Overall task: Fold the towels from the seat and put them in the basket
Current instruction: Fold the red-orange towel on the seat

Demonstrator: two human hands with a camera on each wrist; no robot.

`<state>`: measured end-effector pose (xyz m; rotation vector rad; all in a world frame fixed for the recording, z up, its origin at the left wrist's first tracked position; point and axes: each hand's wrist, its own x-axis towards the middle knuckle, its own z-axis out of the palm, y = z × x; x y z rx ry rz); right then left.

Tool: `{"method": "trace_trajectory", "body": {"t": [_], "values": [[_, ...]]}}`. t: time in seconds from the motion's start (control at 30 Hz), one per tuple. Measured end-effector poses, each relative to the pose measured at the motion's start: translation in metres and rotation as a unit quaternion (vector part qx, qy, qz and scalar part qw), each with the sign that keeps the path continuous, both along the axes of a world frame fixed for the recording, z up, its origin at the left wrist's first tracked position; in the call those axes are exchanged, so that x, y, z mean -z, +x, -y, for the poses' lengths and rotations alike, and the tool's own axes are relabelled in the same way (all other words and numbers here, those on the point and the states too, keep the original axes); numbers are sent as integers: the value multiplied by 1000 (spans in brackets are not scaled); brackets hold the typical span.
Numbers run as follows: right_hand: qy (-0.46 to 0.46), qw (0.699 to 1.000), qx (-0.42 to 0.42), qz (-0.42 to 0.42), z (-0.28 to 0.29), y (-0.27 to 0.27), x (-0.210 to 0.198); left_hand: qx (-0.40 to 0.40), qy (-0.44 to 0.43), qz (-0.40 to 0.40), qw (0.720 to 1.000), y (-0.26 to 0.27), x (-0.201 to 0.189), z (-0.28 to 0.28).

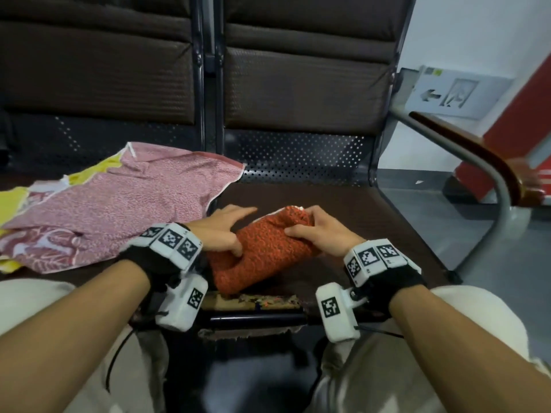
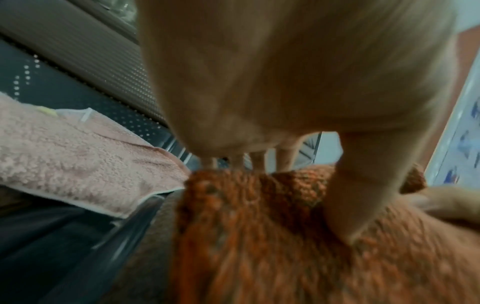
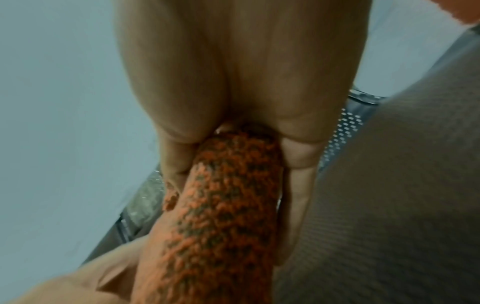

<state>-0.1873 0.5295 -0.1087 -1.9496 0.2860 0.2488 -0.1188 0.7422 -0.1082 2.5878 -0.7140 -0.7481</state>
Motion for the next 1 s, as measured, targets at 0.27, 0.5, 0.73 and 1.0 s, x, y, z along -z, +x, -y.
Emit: {"method": "trace_trajectory", "body": {"t": [0.27,0.5,0.73,1.0], "values": [[-71,971,19,229,11,-76,-85,64,-236,-121,962,-63,-64,25],[-39,920,204,331,80,-145,-126,75,-244,20,967,-121,-103,89],[43,872,362,326,186,-230,-101,187,-147,129,963,-170,-128,221],[84,854,483,177,276,-360,23,354,-41,71,932,-250,-15,360]]}}
